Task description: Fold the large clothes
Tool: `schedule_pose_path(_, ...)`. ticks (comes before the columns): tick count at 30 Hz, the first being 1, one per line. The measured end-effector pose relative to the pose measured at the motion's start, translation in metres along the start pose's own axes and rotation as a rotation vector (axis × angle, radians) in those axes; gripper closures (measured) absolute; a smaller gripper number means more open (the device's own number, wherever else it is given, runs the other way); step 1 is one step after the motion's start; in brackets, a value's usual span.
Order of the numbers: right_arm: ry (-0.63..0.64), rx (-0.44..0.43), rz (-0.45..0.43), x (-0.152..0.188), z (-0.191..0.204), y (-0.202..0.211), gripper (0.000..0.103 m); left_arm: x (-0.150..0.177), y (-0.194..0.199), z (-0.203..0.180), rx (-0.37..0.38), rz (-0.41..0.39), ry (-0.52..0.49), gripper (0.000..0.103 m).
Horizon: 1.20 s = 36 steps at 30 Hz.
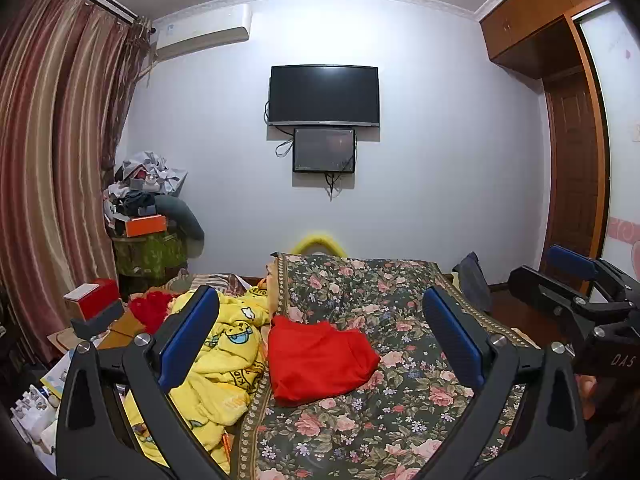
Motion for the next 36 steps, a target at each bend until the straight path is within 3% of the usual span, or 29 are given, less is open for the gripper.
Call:
schedule_pose_path(17, -0.027, 0.012, 0.006, -0.001, -0.007, -0.002, 0.0, 0.006, -0.01, -0.002, 0.066, 0.041, 0.004, 0.001)
schedule_pose_path(36, -0.047, 0.021, 0.004, -0.001, -0.011, -0.001, 0.0, 0.007, -0.009, 0.002, 0.082, 0.051, 0.017, 0.001)
Point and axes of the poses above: each gripper's, at about its wrist camera, not at the fingertips, and y roughly against the way its jaws point, z to its left, x to its underside, the point moved 3 cm from there along -y, roughly the way its jaws point, and after that the axes turned 2 degrees about -y, right-handed, at the moved point
